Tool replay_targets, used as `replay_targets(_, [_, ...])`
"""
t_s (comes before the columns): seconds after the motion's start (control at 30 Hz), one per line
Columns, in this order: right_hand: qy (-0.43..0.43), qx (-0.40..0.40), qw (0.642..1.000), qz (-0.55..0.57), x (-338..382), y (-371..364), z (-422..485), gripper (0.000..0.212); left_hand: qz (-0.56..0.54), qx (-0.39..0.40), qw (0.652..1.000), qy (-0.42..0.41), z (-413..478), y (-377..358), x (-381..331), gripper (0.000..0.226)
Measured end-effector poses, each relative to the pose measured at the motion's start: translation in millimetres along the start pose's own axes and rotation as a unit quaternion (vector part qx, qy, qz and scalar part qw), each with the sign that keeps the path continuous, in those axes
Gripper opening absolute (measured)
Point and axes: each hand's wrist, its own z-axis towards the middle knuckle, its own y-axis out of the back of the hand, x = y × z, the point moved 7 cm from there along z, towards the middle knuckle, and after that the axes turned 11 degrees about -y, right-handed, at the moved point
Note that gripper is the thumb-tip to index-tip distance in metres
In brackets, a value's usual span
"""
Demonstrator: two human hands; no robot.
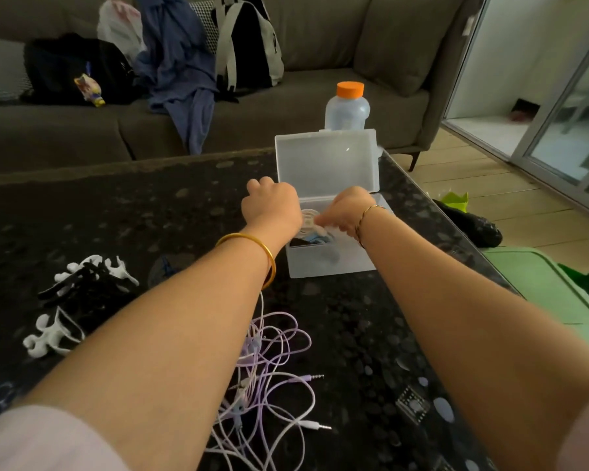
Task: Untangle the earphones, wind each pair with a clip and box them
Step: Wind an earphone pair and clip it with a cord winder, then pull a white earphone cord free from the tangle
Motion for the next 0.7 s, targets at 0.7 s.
replay_targets(0.7, [0.122,-0.162,0.978,-0.041,21.0,38.1,-53.2,0.015,-0.246,-0.093,0.963,0.054,-41.5,27.2,27.8,0.015])
